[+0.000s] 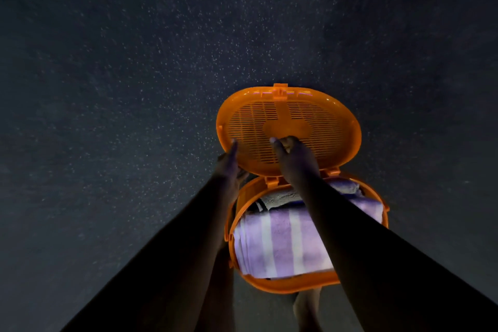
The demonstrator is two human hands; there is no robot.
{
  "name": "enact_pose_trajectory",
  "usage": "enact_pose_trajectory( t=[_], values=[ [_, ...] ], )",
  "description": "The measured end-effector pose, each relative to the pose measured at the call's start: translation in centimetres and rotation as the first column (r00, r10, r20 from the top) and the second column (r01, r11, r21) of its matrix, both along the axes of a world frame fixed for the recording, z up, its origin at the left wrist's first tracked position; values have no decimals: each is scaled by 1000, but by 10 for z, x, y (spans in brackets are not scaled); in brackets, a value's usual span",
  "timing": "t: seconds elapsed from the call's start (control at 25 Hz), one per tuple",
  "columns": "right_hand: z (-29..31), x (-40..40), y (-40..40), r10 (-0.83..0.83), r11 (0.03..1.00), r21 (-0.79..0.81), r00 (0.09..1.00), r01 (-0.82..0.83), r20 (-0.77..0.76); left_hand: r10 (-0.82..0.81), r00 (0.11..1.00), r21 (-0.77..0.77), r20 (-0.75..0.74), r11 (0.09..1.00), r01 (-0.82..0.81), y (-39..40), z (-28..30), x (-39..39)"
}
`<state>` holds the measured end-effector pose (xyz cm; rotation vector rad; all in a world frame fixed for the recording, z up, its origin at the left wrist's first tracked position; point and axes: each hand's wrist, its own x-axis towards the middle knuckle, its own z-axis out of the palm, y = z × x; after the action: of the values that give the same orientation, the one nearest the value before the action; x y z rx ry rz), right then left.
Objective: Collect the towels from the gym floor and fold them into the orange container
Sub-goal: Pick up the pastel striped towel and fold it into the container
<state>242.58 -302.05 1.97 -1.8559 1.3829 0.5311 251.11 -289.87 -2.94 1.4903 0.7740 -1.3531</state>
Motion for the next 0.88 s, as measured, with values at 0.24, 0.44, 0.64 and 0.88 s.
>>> enact_pose_trajectory(
  t=[0.24, 0.44, 0.64, 0.88],
  values=[
    [92, 26, -13, -575, 818, 210, 752, 536, 322, 104, 989, -72, 104, 993, -97, 6, 66, 13],
    [189, -3, -11, -819, 571, 431, 451, 699, 354, 135, 954, -124, 268, 987, -105, 37, 138, -19],
    [236, -92, 33, -873, 487, 532, 373, 693, 313, -84, 823, -40, 562, 991, 129, 83, 187, -63],
    [231, -215, 118, -902, 431, 523, 363, 735, 233, -470, 461, 208, 753, 834, 510, 128, 213, -147]
  ],
)
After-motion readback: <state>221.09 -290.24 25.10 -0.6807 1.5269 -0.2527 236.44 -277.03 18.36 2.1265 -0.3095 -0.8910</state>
